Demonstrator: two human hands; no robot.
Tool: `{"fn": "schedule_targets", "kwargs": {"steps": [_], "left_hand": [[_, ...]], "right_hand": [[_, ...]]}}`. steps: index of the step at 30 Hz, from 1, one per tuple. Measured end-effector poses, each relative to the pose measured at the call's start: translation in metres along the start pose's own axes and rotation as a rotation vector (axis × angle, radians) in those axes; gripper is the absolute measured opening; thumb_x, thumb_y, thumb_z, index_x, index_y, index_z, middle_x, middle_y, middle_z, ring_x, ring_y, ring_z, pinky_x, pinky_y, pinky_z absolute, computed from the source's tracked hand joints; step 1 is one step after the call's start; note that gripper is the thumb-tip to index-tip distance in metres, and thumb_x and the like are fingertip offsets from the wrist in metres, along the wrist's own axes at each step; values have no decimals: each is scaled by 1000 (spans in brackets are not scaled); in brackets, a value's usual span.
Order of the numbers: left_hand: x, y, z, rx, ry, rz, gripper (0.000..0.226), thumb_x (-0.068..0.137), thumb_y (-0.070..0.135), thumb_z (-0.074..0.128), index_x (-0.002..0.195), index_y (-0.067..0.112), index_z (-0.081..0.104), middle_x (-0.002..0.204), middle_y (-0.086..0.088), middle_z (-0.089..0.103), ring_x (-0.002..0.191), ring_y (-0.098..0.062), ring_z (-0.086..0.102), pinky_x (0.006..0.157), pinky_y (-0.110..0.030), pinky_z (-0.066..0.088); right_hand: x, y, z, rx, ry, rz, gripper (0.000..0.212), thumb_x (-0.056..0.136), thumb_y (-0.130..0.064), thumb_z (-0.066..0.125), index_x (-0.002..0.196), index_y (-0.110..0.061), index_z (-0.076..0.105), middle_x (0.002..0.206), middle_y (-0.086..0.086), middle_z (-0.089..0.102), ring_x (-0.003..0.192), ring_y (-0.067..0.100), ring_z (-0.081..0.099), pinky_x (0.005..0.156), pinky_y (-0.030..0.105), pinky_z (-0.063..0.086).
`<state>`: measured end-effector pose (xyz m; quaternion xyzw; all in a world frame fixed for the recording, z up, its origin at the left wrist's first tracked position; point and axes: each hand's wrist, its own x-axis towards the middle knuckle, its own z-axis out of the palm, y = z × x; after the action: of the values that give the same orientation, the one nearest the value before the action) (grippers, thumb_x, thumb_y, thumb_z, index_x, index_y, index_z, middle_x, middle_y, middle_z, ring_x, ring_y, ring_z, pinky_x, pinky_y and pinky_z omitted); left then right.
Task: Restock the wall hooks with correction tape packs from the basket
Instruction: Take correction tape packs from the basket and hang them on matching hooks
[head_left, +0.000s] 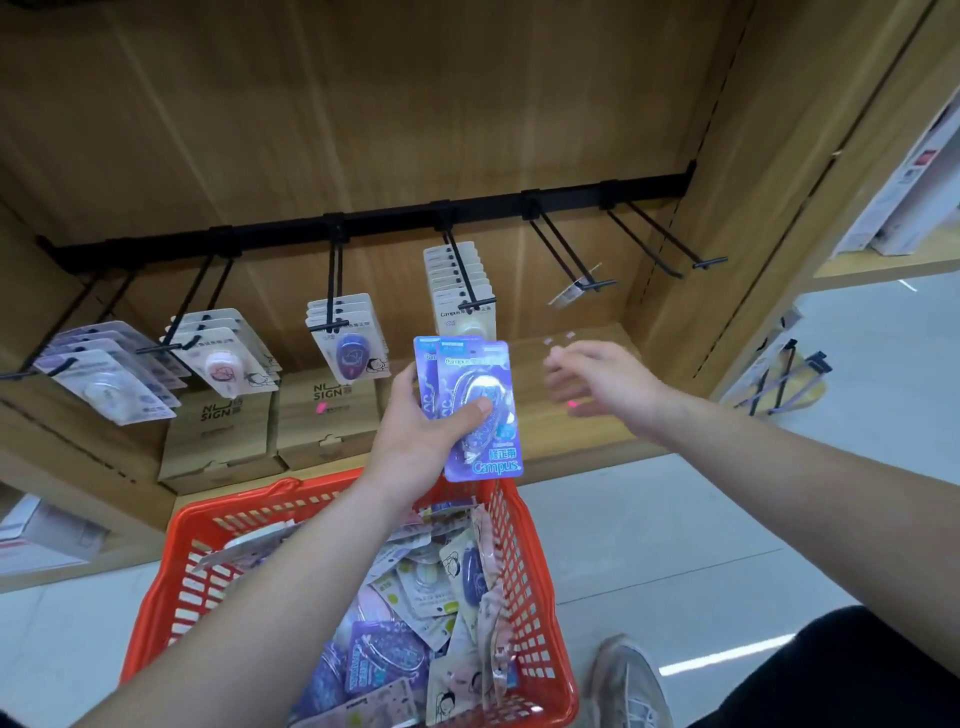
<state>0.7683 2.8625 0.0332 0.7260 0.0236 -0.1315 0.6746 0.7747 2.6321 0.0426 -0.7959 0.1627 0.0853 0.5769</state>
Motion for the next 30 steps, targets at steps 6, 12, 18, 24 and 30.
{"fn": "schedule_targets", "kwargs": {"steps": [6, 12, 18, 24, 30], "left_hand": [[7, -3, 38, -53, 14, 29, 59, 89, 23, 80, 138, 17, 49, 122, -1, 72, 109, -21, 72, 100, -47, 56], [11, 1, 63, -83, 54, 21, 44, 104, 22, 59, 143, 17, 40, 129, -1, 66, 104, -16, 69, 77, -25, 60], [23, 3, 60, 74, 98, 54, 48, 105, 21, 55, 149, 23, 36, 128, 4, 64, 116, -20, 64, 104, -39, 50], [24, 0, 50, 79, 102, 39, 53, 104, 21, 59, 151, 23, 35, 127, 3, 65, 103, -12, 67, 77, -23, 53], [26, -3, 43, 67, 91, 38, 56, 103, 22, 61, 152, 22, 34, 121, 7, 68, 98, -8, 69, 77, -23, 56]], "right_hand": [[-26, -3, 17, 121, -210, -48, 22, 97, -32, 69, 108, -14, 64, 97, 0, 77, 87, 16, 76, 79, 37, 61], [-14, 7, 9, 252, -154, -29, 23, 104, -19, 59, 119, -1, 57, 115, 21, 70, 100, 30, 71, 90, 46, 60], [12, 14, 0, 317, 41, -32, 6, 106, -22, 55, 104, -17, 53, 117, 15, 70, 106, 31, 71, 93, 55, 58], [33, 21, -22, 195, 273, -42, 6, 104, -28, 54, 107, -26, 49, 112, 2, 66, 105, 27, 69, 92, 58, 57], [39, 23, -20, 170, 281, -27, 17, 105, -34, 52, 120, -26, 49, 111, -1, 68, 99, 23, 71, 91, 56, 58]]}}
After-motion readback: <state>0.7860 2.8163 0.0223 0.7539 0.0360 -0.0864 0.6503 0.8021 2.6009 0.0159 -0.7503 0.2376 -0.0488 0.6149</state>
